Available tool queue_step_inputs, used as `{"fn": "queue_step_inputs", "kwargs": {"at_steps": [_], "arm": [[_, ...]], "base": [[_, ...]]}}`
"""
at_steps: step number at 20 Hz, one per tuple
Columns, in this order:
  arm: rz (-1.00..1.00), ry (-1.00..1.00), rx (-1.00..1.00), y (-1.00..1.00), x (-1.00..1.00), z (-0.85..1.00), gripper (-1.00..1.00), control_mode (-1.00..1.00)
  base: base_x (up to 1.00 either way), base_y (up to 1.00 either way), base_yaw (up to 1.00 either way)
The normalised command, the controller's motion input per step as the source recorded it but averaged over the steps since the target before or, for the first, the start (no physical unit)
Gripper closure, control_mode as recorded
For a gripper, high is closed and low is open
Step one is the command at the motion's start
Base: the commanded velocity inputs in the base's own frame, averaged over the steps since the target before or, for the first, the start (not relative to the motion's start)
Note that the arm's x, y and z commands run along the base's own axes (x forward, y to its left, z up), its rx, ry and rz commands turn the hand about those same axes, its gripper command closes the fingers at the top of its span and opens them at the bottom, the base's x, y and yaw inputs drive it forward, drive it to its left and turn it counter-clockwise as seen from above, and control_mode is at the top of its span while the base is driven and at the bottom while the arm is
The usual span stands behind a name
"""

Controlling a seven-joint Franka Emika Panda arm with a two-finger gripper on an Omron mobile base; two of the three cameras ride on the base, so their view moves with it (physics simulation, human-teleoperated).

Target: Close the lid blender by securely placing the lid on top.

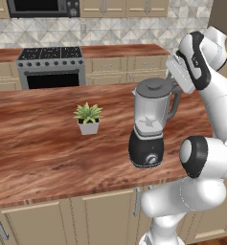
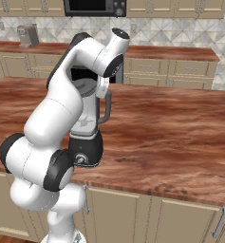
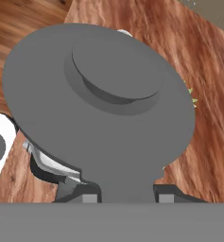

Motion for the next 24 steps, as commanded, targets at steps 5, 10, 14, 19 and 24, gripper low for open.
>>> {"fn": "queue_step_inputs", "kwargs": {"at_steps": [5, 10, 14, 19, 24], "arm": [[-0.08, 0.08, 0.00, 0.30, -0.25, -0.08, 1.00, -1.00], [-0.05, 0.13, 0.00, 0.29, -0.10, -0.44, 1.00, -1.00], [0.00, 0.01, 0.00, 0.00, -0.09, -0.73, 1.00, -1.00], [0.00, -0.01, 0.00, 0.00, -0.21, -0.55, -1.00, -1.00], [0.00, -0.04, 0.01, 0.00, -0.15, -0.25, -1.00, -1.00]], "base": [[0.00, 0.00, 0.00], [0.00, 0.00, 0.00], [0.00, 0.00, 0.00], [0.00, 0.00, 0.00], [0.00, 0.00, 0.00]]}}
